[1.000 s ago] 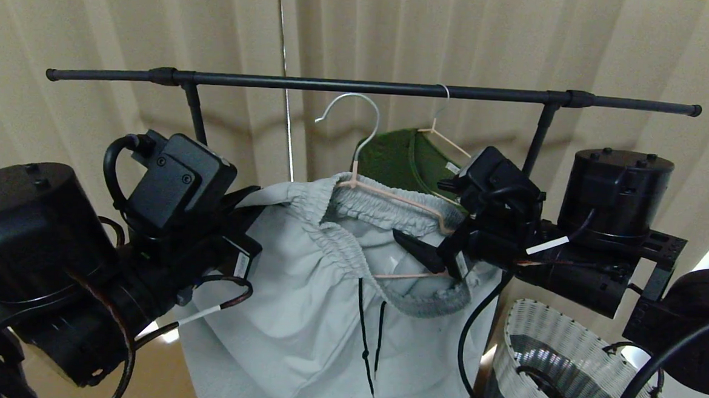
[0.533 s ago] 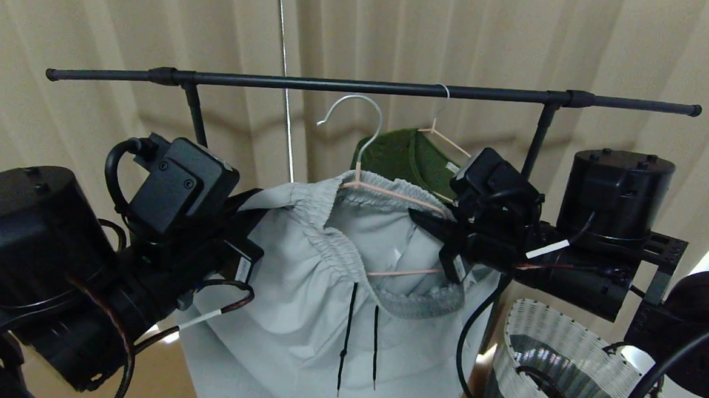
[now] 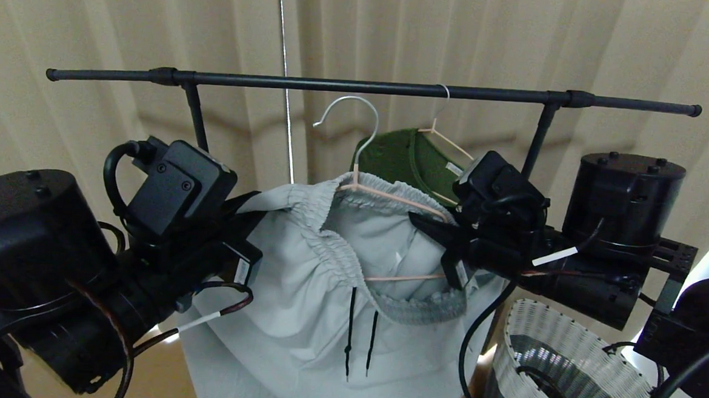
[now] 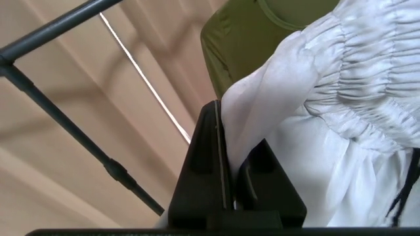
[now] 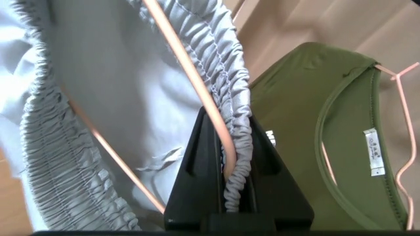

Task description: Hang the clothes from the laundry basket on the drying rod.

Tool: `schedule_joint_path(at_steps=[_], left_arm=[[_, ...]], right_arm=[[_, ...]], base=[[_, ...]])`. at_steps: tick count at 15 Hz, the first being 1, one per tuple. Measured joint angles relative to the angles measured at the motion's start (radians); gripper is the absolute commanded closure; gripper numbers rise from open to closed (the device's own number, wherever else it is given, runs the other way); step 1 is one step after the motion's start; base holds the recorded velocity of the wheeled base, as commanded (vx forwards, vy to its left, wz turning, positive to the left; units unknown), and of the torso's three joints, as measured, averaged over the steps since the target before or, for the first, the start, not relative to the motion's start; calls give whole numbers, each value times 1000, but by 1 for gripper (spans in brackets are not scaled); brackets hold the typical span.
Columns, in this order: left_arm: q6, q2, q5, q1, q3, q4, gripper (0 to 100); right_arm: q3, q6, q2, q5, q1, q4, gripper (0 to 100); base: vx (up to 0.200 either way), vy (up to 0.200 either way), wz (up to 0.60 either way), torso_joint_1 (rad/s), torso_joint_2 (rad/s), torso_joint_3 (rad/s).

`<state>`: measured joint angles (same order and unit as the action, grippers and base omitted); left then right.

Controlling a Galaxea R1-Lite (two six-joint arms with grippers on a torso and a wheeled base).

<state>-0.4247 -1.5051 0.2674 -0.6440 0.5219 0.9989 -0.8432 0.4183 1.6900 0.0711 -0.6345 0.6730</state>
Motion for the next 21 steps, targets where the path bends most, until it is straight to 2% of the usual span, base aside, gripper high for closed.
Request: schedule_joint_path(at_steps=[3,4,9,12,15,17,21], left_arm=[[25,2,-6,-7,-3,-2,100],[36,3,-5,-24,-3,-1,0],[42,16,-14,-49,-16,0,0],[43,85,-82,-50,-82,-5,0],[54,170,-94,-45,-156,-7,0],[66,217,-91,-20,-214,-9,0],[75,249,-99,78,-326,-10,0]], right_arm=[[24,0,-23,1,0,0,100],[30,0,-30,1,1,1,100],[40,-3,-49,-12,29,1,100],[57,-3,-79,-35,86,8,100],[93,-3,-115,-46,141,8,100],[112,-3,-136,-46,172,8,100],[130,-6,-167,-38,180,10,100]], base=[[0,0,0,0,0,0],[0,0,0,0,0,0],[0,0,0,0,0,0],[0,0,0,0,0,0],[0,0,0,0,0,0],[0,0,0,0,0,0],[0,0,0,0,0,0]])
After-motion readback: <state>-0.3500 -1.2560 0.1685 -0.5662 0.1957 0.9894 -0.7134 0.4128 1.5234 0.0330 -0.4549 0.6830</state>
